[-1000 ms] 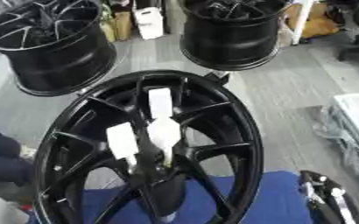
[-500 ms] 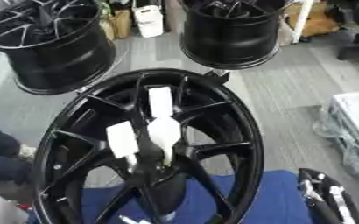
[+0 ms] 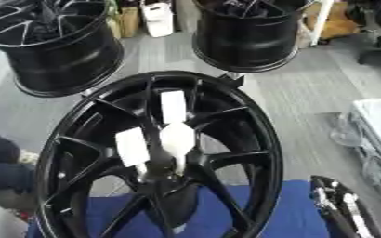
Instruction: Pull the pin out of the wheel hub.
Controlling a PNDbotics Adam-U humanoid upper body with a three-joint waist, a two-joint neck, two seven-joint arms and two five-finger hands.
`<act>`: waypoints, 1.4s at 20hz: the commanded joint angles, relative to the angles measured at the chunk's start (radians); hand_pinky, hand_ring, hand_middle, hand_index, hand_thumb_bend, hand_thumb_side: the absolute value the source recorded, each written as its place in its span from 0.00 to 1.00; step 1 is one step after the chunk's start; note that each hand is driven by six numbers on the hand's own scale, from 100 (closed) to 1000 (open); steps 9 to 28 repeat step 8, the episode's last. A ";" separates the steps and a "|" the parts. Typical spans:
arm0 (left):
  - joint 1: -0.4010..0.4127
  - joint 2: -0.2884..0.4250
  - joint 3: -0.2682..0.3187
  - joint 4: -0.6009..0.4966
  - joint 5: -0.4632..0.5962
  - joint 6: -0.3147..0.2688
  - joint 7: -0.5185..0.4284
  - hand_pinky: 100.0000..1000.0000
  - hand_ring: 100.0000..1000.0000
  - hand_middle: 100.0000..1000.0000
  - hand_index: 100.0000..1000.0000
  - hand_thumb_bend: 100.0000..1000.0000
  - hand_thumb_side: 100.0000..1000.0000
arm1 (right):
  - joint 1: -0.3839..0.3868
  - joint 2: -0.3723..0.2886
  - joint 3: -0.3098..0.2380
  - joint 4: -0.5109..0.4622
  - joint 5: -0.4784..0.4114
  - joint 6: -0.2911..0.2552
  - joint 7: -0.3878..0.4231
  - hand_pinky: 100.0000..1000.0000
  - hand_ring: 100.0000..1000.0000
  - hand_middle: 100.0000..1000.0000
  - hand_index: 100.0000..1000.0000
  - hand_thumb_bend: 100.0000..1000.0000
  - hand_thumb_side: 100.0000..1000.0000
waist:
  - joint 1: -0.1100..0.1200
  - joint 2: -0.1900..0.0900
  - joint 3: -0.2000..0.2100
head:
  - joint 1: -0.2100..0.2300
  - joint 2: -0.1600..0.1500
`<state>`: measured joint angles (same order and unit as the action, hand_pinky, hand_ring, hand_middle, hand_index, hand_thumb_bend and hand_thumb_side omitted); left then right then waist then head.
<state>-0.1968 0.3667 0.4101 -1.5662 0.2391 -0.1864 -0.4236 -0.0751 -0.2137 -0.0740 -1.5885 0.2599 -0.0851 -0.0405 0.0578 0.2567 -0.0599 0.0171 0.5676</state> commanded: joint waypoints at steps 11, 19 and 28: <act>0.025 -0.233 0.101 -0.206 -0.003 0.207 0.086 0.62 0.63 0.51 0.70 0.33 0.69 | -0.008 0.001 -0.008 -0.023 -0.004 0.002 -0.008 0.59 0.62 0.70 0.76 0.00 0.80 | -0.016 -0.006 0.011 | -0.002 -0.019; 0.025 -0.233 0.101 -0.206 -0.003 0.207 0.086 0.62 0.63 0.51 0.70 0.33 0.69 | -0.008 0.001 -0.008 -0.023 -0.004 0.002 -0.008 0.59 0.62 0.70 0.76 0.00 0.80 | -0.016 -0.006 0.011 | -0.002 -0.019; 0.025 -0.233 0.101 -0.206 -0.003 0.207 0.086 0.62 0.63 0.51 0.70 0.33 0.69 | -0.008 0.001 -0.008 -0.023 -0.004 0.002 -0.008 0.59 0.62 0.70 0.76 0.00 0.80 | -0.016 -0.006 0.011 | -0.002 -0.019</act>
